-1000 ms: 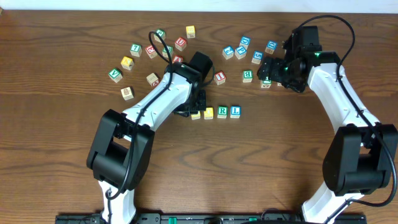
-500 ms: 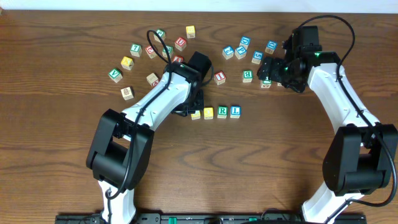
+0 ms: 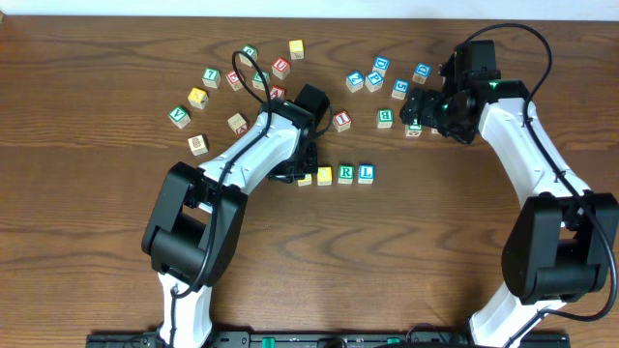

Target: Spell out CORL

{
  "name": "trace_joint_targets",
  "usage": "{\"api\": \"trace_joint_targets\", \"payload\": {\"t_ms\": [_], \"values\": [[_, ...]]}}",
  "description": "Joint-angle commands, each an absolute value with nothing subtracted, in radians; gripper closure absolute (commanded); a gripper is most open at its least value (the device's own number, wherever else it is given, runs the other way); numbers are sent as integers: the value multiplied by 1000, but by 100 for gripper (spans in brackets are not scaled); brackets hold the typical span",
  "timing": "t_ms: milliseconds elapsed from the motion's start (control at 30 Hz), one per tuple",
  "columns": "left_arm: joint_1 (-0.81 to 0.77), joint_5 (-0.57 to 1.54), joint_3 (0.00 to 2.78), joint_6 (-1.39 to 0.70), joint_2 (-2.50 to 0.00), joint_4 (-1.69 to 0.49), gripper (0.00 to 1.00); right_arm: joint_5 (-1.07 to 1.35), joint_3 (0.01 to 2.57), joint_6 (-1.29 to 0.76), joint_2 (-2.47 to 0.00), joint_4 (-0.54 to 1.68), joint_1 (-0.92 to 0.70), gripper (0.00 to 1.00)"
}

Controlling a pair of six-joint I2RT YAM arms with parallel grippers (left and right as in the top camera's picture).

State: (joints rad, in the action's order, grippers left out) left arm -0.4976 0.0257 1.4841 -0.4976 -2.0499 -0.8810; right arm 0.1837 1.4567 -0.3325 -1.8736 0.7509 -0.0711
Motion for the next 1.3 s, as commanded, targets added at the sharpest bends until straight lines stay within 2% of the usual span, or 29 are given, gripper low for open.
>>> {"api": "trace_joint_targets", "payload": {"t_ms": [0, 1267], "values": [[-492, 59, 1475, -484, -2060, -870, 93, 186, 1459, -336, -1844, 751, -76, 1], [-512, 124, 1475, -420, -2060, -850, 93, 186, 1459, -336, -1844, 751, -87, 1]]}}
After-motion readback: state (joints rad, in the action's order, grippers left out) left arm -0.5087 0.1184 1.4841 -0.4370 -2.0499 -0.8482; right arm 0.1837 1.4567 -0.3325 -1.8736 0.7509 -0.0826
